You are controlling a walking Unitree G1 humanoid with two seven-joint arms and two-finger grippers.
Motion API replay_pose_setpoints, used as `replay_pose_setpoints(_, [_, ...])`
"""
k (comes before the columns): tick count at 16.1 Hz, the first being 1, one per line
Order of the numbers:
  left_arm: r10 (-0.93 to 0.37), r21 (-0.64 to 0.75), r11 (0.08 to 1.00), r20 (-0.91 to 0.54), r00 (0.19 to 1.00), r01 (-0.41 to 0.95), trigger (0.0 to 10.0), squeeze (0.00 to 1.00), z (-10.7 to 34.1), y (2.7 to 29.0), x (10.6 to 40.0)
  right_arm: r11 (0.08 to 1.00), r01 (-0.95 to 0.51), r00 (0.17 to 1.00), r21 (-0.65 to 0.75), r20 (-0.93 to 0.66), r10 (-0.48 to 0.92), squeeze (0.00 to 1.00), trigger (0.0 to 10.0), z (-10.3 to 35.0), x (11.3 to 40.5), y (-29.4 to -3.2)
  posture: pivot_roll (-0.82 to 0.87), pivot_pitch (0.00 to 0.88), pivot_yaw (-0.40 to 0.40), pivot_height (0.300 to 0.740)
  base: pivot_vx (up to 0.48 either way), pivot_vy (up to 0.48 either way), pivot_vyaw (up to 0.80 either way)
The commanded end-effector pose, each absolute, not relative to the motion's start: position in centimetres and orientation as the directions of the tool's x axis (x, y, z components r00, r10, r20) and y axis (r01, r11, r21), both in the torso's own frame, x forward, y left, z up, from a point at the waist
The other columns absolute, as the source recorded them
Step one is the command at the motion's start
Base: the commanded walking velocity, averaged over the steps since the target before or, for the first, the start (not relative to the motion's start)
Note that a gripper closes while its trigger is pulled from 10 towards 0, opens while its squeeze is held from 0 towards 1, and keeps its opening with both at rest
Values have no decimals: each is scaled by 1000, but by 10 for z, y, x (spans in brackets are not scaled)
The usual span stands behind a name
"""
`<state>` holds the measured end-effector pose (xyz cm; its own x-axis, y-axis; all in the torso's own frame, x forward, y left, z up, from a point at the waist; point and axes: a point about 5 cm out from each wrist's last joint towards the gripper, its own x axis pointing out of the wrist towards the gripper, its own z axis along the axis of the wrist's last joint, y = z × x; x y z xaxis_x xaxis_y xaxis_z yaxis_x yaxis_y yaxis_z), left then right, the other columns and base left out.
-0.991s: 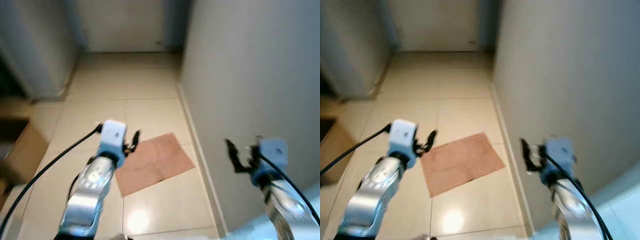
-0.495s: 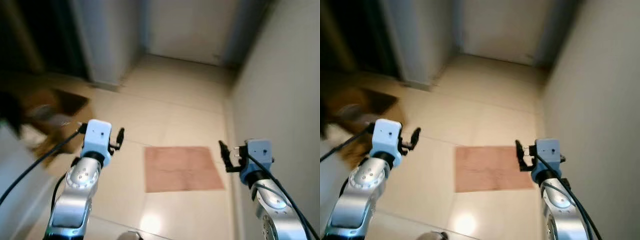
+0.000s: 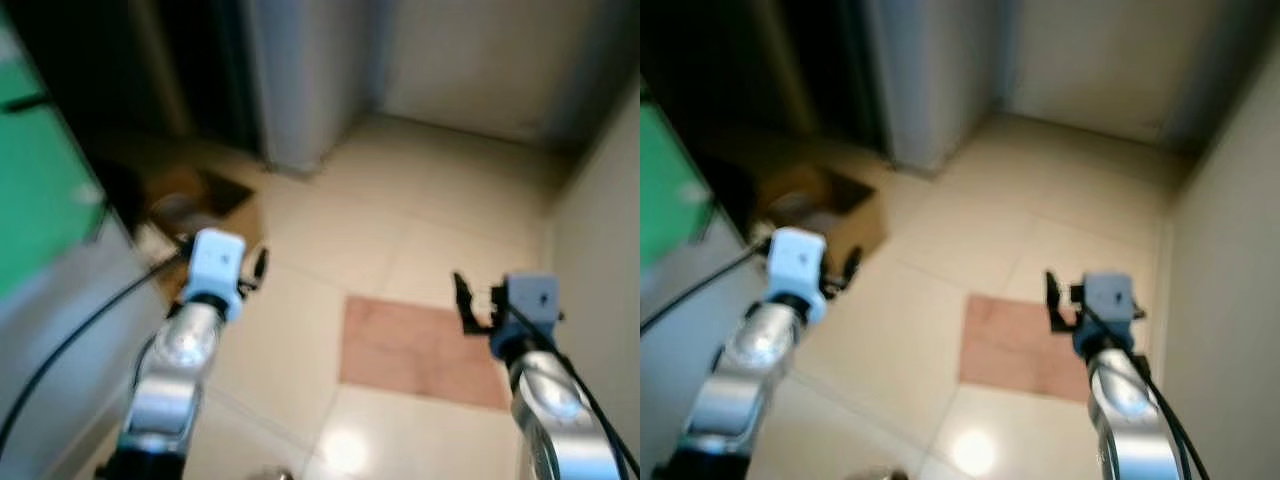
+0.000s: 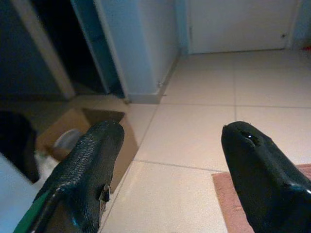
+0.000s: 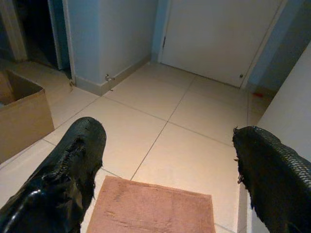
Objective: Hang keys on a hook
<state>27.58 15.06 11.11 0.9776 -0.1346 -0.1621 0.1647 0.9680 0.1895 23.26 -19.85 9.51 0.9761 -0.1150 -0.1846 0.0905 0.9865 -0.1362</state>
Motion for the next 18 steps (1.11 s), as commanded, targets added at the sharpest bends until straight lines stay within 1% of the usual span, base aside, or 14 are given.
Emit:
replay_pose_setpoints(1, [-114,205,968,-149,982,144,10000,0,113,157,277,988,107,974,-115,-187,-127,1000,10000,99,234,-199,-163,0,-2,740,0,0,800])
replay_pose_setpoints(2, [-113,207,968,-141,984,141,10000,0,112,158,277,989,62,975,-131,-206,-88,1000,10000,96,234,-196,-160,0,-3,740,0,0,800])
replay_pose_setpoints(3, [-127,204,967,-148,981,155,10000,0,111,158,277,990,47,975,-131,-208,-74,1000,10000,96,233,-194,-160,0,-4,740,0,0,800])
replay_pose_setpoints(7, [-138,205,964,-148,979,167,10000,0,111,157,277,991,53,972,-120,-223,-79,1000,10000,95,235,-193,-160,0,-2,740,0,0,800])
replay_pose_setpoints(11, [-172,196,961,-131,976,195,10000,0,114,154,278,993,29,972,-112,-227,-54,1000,10000,95,236,-189,-158,0,-2,740,0,0,800])
replay_pose_setpoints(18, [-166,212,959,-132,977,191,10000,0,117,155,279,994,21,972,-107,-230,-45,1000,10000,93,240,-187,-153,0,7,740,0,-308,800])
